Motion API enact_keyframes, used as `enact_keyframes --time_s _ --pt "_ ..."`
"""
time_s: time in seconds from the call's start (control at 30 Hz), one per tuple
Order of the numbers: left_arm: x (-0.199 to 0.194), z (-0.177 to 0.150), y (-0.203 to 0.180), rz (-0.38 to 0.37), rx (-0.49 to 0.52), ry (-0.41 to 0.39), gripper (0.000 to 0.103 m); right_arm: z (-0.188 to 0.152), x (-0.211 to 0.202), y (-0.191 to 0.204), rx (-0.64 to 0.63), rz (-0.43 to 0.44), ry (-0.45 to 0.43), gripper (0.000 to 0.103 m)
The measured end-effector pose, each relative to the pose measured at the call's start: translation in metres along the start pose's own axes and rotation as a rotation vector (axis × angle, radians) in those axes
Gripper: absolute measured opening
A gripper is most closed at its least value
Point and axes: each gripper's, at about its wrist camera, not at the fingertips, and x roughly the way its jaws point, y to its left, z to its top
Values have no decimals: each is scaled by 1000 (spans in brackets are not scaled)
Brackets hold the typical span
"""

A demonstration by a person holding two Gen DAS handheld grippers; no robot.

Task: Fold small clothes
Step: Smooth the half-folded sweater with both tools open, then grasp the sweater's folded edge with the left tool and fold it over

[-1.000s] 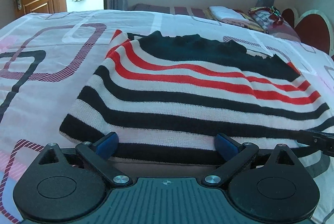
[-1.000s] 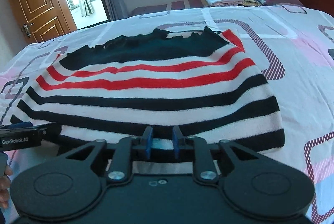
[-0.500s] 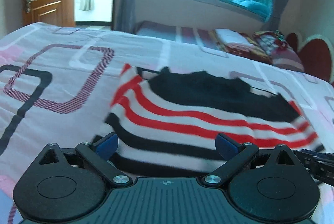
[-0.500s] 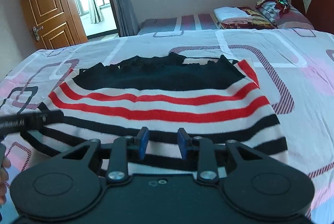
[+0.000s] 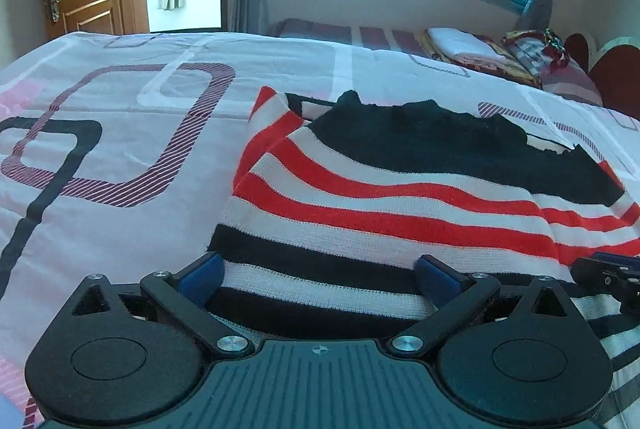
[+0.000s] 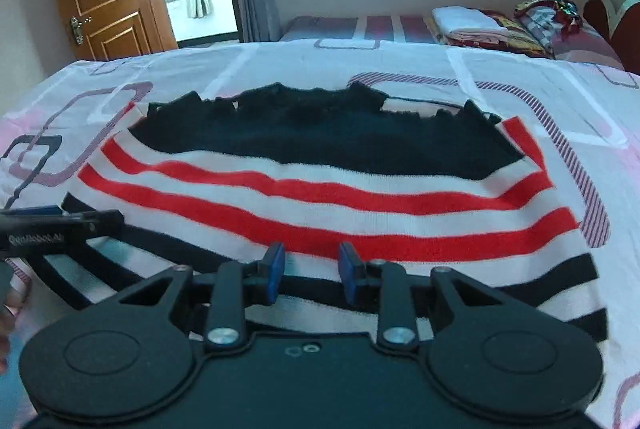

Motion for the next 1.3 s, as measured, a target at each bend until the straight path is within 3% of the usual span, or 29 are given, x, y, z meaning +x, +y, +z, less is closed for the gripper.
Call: enact_keyframes --time_s 0.2,0.43,0.5,0.83,1.03,1.3 --pt "-18 8 -9 -12 -18 -58 102 5 -11 -2 9 18 -17 30" --pt "8 8 -17 9 11 -2 102 15 -5 -2 -3 -22 -37 31" --pt "6 9 -19 12 19 3 102 13 7 -4 -9 -35 15 31" --pt "-26 -2 -15 -31 -40 41 102 8 -15 -10 63 17 -25 32" --pt "-42 -20 -7 -68 -112 88 102 -5 -25 -4 53 22 -10 36" --pt "-49 -55 18 -207 -364 157 102 -19 -38 0 49 21 -14 38"
